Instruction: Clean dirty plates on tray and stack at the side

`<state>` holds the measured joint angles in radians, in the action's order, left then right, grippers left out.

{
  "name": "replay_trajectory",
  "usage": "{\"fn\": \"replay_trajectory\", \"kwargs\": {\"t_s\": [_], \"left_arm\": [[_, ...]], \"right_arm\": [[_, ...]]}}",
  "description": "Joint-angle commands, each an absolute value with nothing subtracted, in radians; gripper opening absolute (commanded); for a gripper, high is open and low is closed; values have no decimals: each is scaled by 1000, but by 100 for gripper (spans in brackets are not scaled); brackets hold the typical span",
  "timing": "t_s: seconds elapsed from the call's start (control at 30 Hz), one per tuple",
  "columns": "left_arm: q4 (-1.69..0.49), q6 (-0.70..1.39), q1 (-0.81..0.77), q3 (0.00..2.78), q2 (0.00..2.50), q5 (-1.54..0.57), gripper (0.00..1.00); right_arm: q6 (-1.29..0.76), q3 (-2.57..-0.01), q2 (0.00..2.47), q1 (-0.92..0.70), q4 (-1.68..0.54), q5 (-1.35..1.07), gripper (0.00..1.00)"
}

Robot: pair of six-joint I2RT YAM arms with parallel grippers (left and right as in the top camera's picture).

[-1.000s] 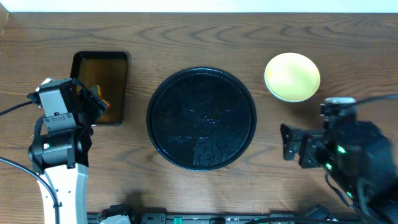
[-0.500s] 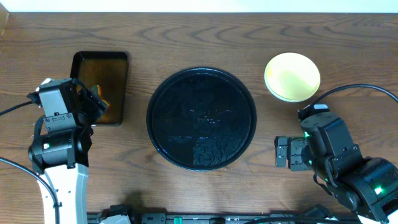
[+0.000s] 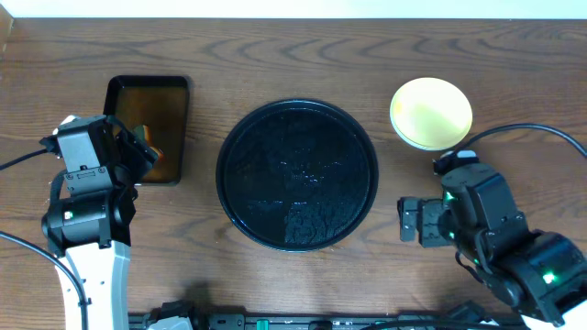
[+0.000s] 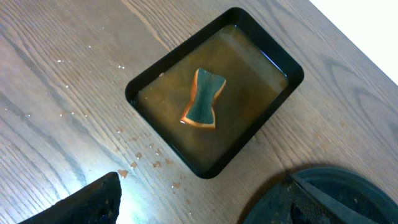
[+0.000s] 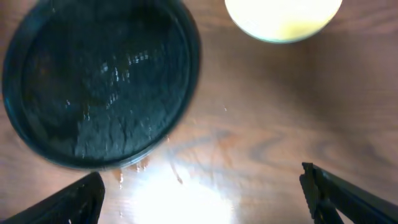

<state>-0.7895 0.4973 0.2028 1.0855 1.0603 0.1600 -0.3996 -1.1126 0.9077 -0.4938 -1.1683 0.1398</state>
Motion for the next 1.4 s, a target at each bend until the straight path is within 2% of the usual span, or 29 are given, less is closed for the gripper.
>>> {"fn": "replay_trajectory", "kwargs": {"t_s": [0.0, 0.23, 0.4, 0.67, 0.97, 1.23, 1.37], "left_arm": [[-794, 494, 207, 1084, 1065, 162, 82], [-794, 494, 207, 1084, 1065, 162, 82], [-794, 494, 207, 1084, 1065, 162, 82], [-794, 494, 207, 1084, 1065, 162, 82], [-794, 495, 207, 1084, 1065, 162, 82], [-794, 494, 207, 1084, 1065, 162, 82], [-794, 494, 207, 1084, 1065, 162, 82]], "right_arm": [[-311, -993, 842, -416, -1060, 102, 99], [-193, -620, 576, -176, -633, -70, 99], [-192, -414, 353, -43, -466, -102, 99], [-77, -233, 125, -29, -302, -101, 99], [-73, -14, 5, -29, -13, -94, 99], [-73, -6, 5, 3, 5, -24, 99], [-73, -6, 5, 13, -78, 8, 99]]}}
